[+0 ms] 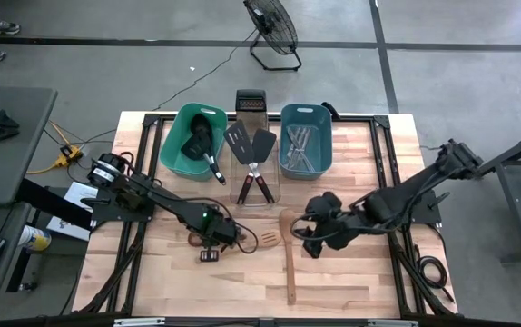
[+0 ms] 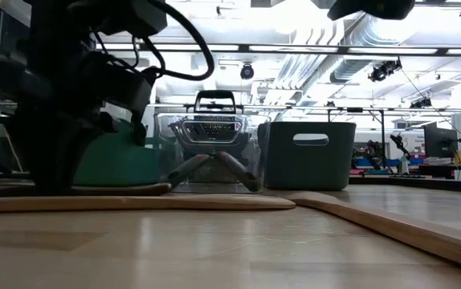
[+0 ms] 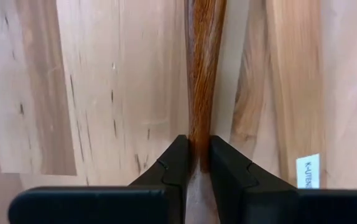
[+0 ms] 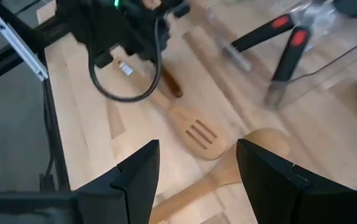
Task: Pick & Place Kitchen Items
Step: Put the wooden spoon into the green bin
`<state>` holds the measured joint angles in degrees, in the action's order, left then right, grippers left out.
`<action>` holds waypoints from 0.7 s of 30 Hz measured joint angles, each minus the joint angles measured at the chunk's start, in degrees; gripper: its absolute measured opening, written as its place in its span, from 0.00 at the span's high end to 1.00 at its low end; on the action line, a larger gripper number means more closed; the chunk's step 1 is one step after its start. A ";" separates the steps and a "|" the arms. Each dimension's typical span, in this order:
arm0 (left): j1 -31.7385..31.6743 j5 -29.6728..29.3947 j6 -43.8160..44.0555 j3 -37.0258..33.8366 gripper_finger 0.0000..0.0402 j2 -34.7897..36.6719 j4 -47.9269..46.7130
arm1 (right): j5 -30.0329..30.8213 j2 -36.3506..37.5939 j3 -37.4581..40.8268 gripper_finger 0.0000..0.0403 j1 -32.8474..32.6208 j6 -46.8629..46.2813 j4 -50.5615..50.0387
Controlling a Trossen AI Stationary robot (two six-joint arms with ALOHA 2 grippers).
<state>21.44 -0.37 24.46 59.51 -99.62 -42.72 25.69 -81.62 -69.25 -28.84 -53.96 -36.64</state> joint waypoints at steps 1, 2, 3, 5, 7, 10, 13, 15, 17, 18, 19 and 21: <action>0.00 -0.03 0.21 0.06 0.90 0.03 0.12 | -0.58 -0.64 0.00 0.49 0.00 -0.30 0.60; 0.00 -0.07 0.27 0.07 0.90 0.23 -0.01 | -0.83 -1.23 0.00 0.49 0.00 -0.58 1.05; 0.00 -0.20 0.27 0.07 0.90 0.57 -0.40 | -1.03 -1.72 0.00 0.49 0.00 -0.71 1.51; -0.03 -0.23 0.38 0.35 0.90 0.86 -0.33 | -1.76 -2.39 0.00 0.49 0.00 -0.65 2.13; -0.05 -0.55 0.34 1.00 0.90 1.05 -0.82 | -2.09 -2.86 0.01 0.49 0.07 0.03 2.48; -0.05 -0.93 0.12 2.83 0.90 1.65 -0.82 | -2.07 -3.11 0.00 0.49 0.07 1.42 3.17; -0.05 -2.04 -0.06 4.63 0.90 2.43 -3.01 | -1.65 -3.11 0.00 0.49 0.13 1.84 3.42; -0.05 -2.49 -0.06 6.26 0.90 2.79 -2.01 | -1.68 -3.11 0.00 0.49 0.13 3.21 3.67; -0.05 -3.30 -0.10 7.52 0.90 3.59 -3.36 | -1.78 -3.05 0.00 0.49 0.11 4.37 4.74; -0.05 -3.44 -0.10 8.54 0.90 3.68 -3.68 | -1.94 -3.05 0.00 0.49 0.11 4.79 5.02; -0.05 -4.16 -0.20 9.61 0.90 3.74 -3.41 | -2.16 -3.05 0.00 0.49 0.13 5.43 5.20; -0.05 -5.25 -0.40 11.69 0.90 4.12 -5.55 | -2.31 -3.03 0.00 0.49 0.13 6.73 5.70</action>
<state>21.39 -5.62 24.06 71.20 -95.50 -48.27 23.38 -84.65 -69.25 -28.71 -47.23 -30.93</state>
